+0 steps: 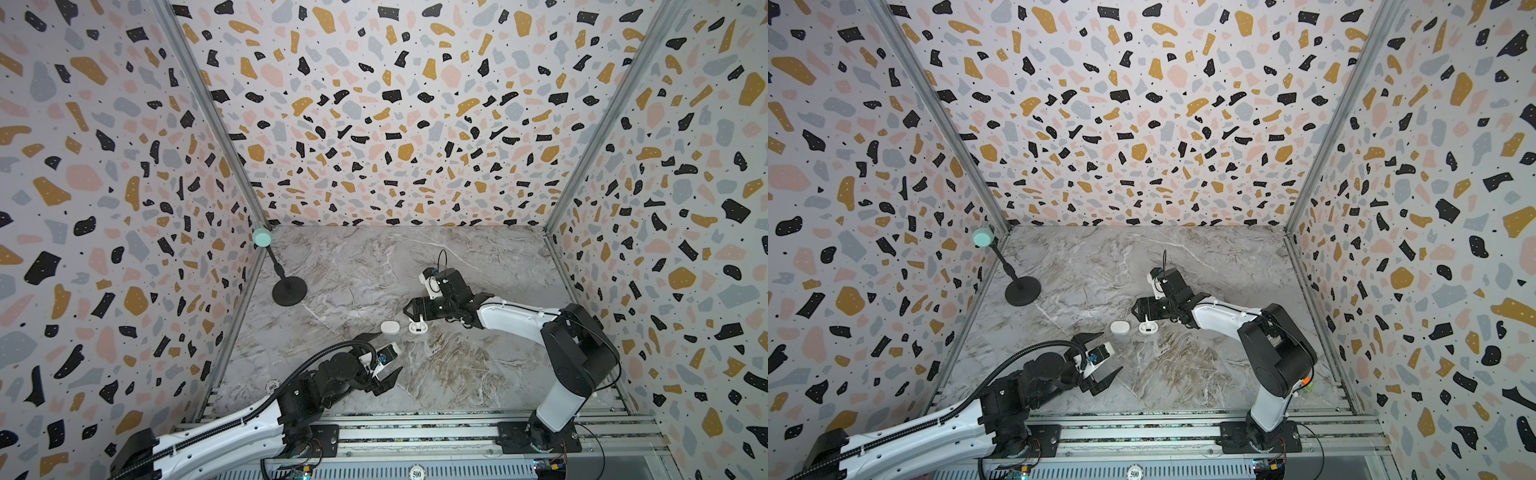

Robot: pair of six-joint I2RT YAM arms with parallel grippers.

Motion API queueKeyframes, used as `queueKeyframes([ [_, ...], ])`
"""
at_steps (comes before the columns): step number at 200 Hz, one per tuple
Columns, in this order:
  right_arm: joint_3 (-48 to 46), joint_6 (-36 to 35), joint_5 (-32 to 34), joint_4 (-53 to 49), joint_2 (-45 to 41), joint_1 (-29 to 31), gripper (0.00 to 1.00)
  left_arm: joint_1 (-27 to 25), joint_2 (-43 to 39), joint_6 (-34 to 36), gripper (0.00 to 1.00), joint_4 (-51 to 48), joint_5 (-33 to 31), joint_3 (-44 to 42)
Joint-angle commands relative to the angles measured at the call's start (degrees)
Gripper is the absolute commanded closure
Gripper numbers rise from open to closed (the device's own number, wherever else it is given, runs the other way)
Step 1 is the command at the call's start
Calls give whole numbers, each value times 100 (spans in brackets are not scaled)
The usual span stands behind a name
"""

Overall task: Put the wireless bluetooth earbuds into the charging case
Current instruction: 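Open the right gripper and lift it away from the case while left gripper rises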

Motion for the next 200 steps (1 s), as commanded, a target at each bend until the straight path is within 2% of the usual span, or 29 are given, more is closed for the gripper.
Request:
queueKeyframes([
  [1, 129, -84, -100, 18, -70, -12, 10, 27, 44, -62, 0, 110, 292, 233],
  [200, -207, 25, -285, 218, -337, 4, 13, 33, 126, -72, 0, 93, 246, 265],
])
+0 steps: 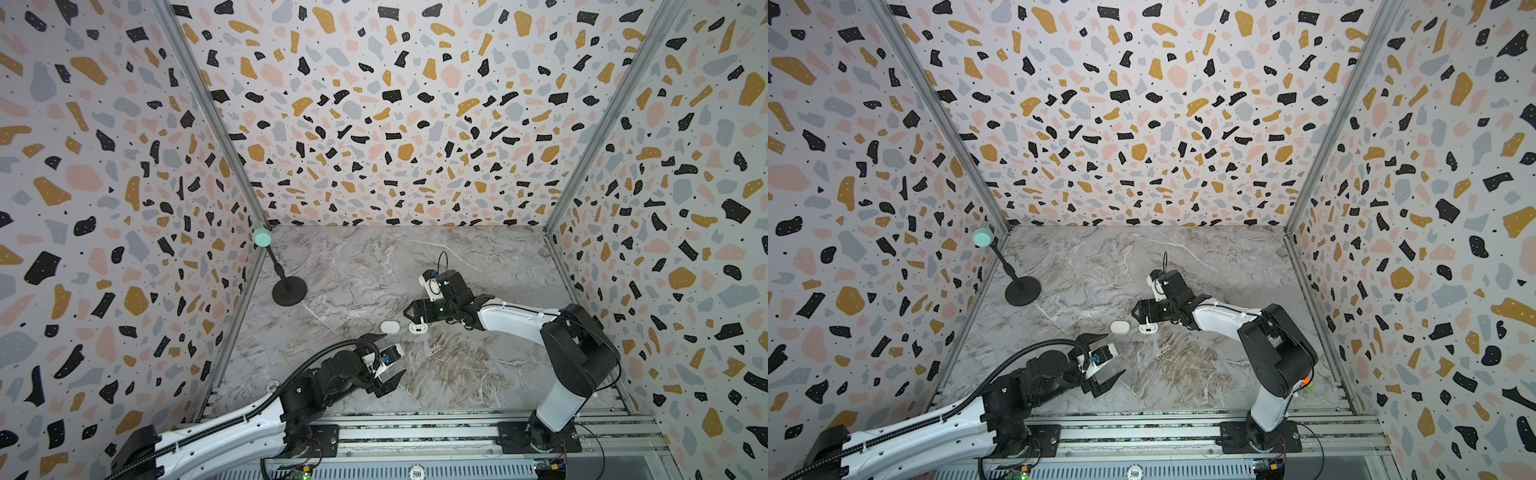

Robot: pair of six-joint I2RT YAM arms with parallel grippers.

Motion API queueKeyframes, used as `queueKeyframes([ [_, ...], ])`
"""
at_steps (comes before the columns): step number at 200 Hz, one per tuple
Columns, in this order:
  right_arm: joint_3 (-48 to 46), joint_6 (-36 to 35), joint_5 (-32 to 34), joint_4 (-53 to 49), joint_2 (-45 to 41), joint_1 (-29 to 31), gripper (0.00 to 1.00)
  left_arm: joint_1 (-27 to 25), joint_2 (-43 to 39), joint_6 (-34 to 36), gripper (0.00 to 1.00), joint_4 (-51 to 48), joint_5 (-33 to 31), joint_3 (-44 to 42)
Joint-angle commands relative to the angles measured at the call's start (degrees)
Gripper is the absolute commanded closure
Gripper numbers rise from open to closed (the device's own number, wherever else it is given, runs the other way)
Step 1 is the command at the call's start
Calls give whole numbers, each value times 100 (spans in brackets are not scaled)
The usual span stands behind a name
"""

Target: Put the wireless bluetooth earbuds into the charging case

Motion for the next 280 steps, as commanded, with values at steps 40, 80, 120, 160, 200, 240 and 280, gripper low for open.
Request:
queueKeyframes([
  [40, -129, 45, -110, 122, -352, 14, 13, 26, -24, -69, 0, 97, -42, 162],
  [80, -204, 49, -136, 175, -428, 35, 14, 33, -16, -78, 0, 101, -50, 162],
  [120, -256, 49, -152, 191, -498, 58, 14, 34, -16, -76, 0, 97, -51, 160],
  [160, -312, 60, -163, 208, -527, 88, 14, 33, -18, -77, 0, 97, -51, 158],
  [200, -353, 58, -163, 227, -541, 103, 14, 31, -16, -78, 0, 89, -59, 163],
  [240, -444, 93, -163, 251, -611, 111, 14, 33, -16, -81, 0, 76, -60, 158],
  [280, -530, 145, -137, 278, -709, 142, 15, 32, -1, -77, 0, 71, -69, 169],
])
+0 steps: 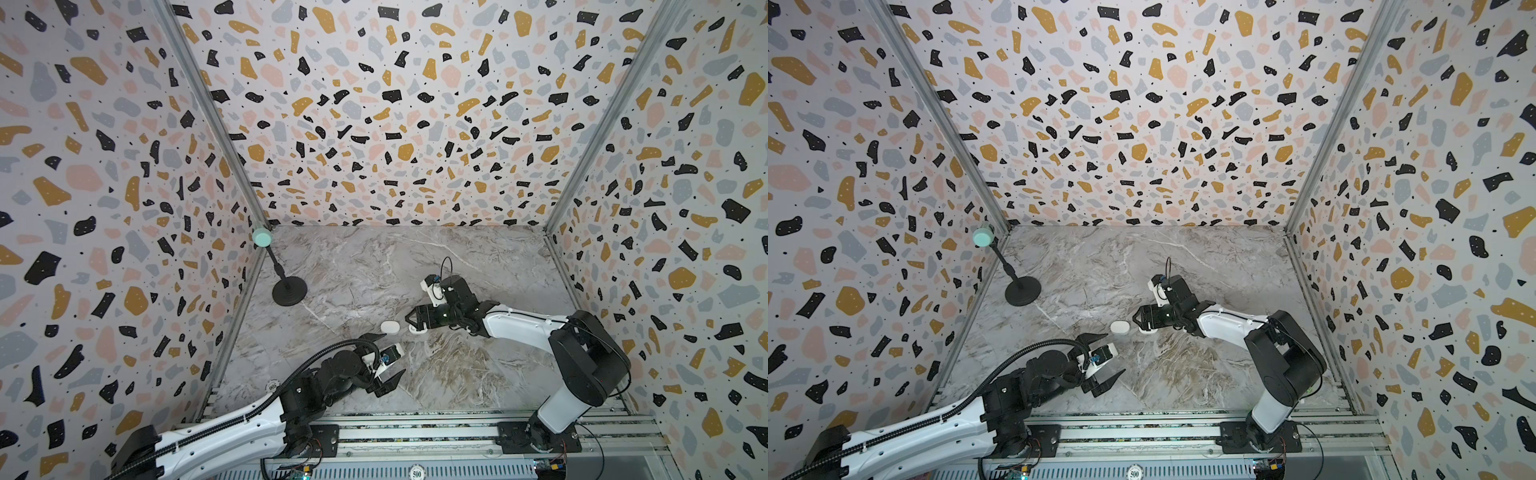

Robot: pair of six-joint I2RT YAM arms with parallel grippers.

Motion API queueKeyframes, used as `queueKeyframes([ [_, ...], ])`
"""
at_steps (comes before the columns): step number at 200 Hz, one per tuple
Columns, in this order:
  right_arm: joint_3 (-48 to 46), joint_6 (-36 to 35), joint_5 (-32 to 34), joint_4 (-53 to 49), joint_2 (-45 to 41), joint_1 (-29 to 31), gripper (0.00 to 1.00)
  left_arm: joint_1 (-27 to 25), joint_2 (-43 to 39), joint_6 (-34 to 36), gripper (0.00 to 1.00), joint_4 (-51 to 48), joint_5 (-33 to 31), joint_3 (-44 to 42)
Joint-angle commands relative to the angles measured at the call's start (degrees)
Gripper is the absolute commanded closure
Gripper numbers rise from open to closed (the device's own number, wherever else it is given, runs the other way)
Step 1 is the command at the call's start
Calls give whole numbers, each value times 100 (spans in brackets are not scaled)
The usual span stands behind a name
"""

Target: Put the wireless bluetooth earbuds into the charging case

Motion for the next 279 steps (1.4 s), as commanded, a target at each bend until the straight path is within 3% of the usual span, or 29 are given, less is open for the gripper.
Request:
queueKeyframes([
  [1, -68, 51, 8, 103, -305, 50, 15, 33, -4, -77, 0, 75, -29, 170],
  [98, 17, -170, 446, -369, -1032, -10, 13, 33, -35, -235, 0, 151, -263, 193],
  [133, 166, -456, 1168, -780, -1749, -299, 9, 235, -222, -1167, 0, 536, -1863, 226],
  [156, 137, -602, 1543, -910, -2285, -616, 7, 614, -266, -2379, 0, 705, -3215, 269],
  [189, -447, -1165, 2507, -402, -3028, -854, 1, 1294, 150, -3524, 0, 202, -4214, 739],
  [218, -923, -1393, 3421, 77, -3272, -1175, 1, 1718, 468, -3975, 0, 2, -4225, 1028],
  [235, -1196, -1521, 3862, 352, -3203, -1486, 1, 1770, 529, -4006, 0, 365, -4452, 815],
  [252, -1348, -1438, 4039, 464, -3020, -1928, 1, 1995, 578, -3646, 0, 1020, -4510, 513],
  [279, -1762, -1373, 4291, 1054, -2989, -2477, 1, 2608, 776, -3311, 0, 1636, -4094, 325],
])
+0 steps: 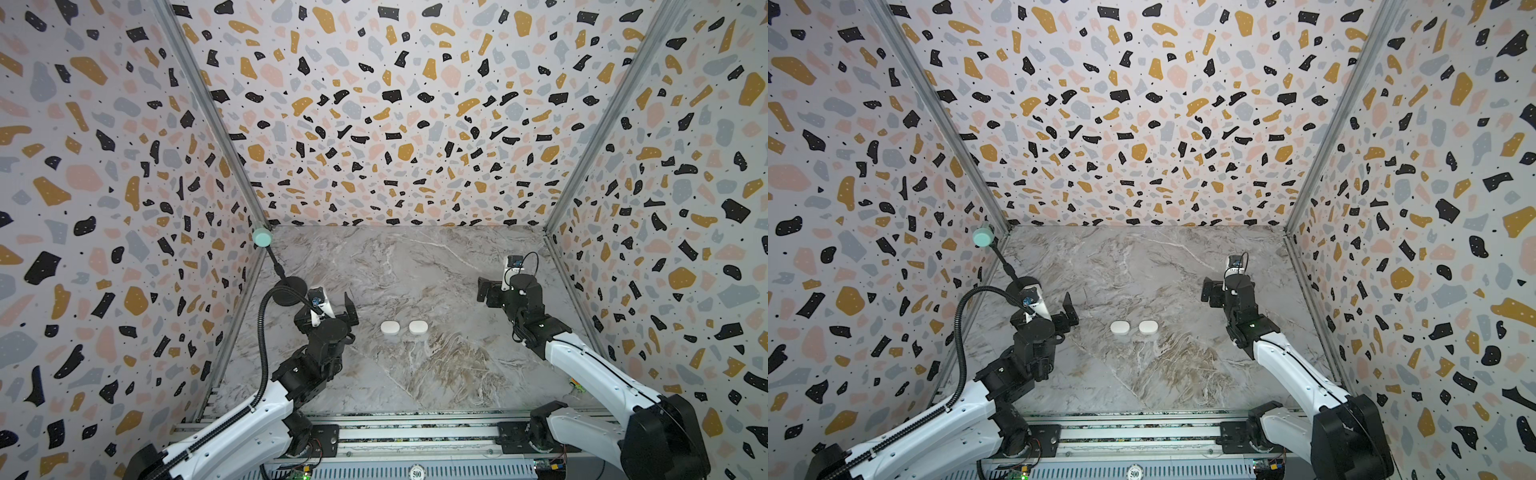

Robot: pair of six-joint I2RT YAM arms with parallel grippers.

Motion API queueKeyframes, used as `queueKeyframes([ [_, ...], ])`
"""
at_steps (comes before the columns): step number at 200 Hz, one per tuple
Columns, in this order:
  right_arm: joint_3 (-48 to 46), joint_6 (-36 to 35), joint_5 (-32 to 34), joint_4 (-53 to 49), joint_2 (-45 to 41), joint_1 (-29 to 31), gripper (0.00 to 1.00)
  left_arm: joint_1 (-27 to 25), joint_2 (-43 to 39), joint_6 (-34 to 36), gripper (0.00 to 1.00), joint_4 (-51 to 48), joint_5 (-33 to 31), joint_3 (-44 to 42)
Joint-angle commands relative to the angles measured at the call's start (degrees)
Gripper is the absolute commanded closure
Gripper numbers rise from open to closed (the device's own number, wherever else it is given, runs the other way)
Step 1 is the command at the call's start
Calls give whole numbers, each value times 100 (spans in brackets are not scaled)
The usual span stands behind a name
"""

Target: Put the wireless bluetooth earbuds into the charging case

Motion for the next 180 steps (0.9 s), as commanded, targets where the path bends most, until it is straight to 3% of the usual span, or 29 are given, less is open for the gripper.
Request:
queueKeyframes([
  [1, -272, -103, 624, 736, -87, -292, 1, 458, 129, 269, 0, 930, 122, -178],
  [21, -839, -605, 740, 1955, -80, -358, 1, 968, 429, 794, 0, 1668, 489, -468],
  [39, -996, -552, 575, 2436, 209, -539, 1, 1359, 906, 883, 0, 2224, 650, -516],
  [74, -1479, -996, 451, 3598, 785, -798, 1, 1610, 1789, 1237, 0, 2783, 396, -363],
  [124, -1855, -1312, -45, 4539, 1228, -1087, 1, 1974, 2656, 1878, 0, 3648, 754, -499],
  [180, -2370, -1508, -641, 6040, 1938, -1178, 1, 2285, 2935, 2317, 0, 5183, 1426, -1179],
])
